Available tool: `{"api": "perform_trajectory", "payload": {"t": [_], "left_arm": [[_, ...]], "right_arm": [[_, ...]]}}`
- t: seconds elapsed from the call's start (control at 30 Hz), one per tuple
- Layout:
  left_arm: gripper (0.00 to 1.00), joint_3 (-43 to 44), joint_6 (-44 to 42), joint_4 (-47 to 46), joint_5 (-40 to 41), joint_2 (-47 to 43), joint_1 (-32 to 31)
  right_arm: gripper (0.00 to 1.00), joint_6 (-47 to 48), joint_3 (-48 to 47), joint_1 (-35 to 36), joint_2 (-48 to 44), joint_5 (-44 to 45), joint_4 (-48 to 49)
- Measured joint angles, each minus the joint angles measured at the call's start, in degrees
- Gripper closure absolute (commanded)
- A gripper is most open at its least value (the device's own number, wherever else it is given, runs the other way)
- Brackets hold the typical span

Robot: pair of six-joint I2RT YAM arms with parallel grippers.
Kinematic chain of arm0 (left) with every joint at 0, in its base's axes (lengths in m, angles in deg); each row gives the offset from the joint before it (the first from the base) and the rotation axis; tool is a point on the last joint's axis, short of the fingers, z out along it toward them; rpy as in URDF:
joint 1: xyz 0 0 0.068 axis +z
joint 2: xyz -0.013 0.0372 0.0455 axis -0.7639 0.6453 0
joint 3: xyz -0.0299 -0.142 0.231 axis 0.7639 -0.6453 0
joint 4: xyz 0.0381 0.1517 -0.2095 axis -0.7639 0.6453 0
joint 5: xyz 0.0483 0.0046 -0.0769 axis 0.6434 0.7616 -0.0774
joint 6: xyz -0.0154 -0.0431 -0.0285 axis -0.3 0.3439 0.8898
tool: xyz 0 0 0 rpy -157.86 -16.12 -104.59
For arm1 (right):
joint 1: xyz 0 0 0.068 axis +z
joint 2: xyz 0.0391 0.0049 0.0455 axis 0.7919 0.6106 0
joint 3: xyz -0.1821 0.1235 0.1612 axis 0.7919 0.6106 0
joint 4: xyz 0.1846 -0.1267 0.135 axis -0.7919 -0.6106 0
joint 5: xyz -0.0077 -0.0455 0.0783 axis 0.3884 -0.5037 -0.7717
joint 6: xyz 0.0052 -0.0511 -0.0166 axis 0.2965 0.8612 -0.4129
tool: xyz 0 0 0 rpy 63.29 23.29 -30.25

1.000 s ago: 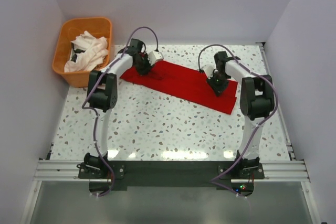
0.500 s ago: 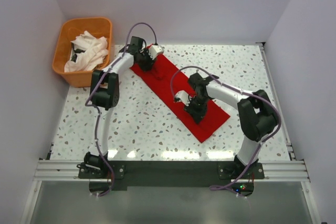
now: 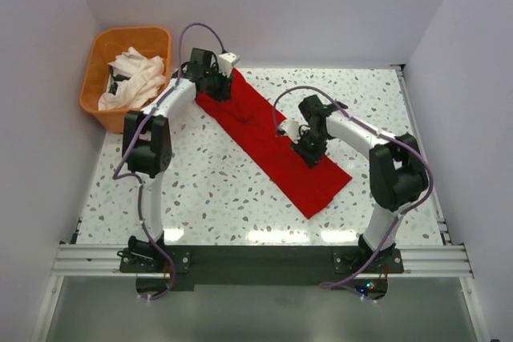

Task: Fold and stack the t-shirts
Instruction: Fold the tshirt

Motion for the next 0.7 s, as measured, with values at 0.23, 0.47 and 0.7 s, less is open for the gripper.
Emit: {"api": "perform_trajectory", "payload": {"t": [0.23, 0.47, 0.7], "left_arm": [[0.75, -3.72, 7.74, 0.39, 2.47, 0.26, 0.0], [0.75, -3.69, 10.45, 1.07, 5.01, 4.59, -0.17], [0.75, 2.08, 9.88, 2.1, 5.49, 8.41, -1.16]], "right_arm": [[0.91, 1.07, 1.4, -1.16, 3.69, 5.49, 1.7], [0.92, 1.18, 6.14, 0.66, 3.78, 4.96, 0.94], [0.92, -1.75, 8.26, 9.33, 2.93, -2.34, -0.83]]}}
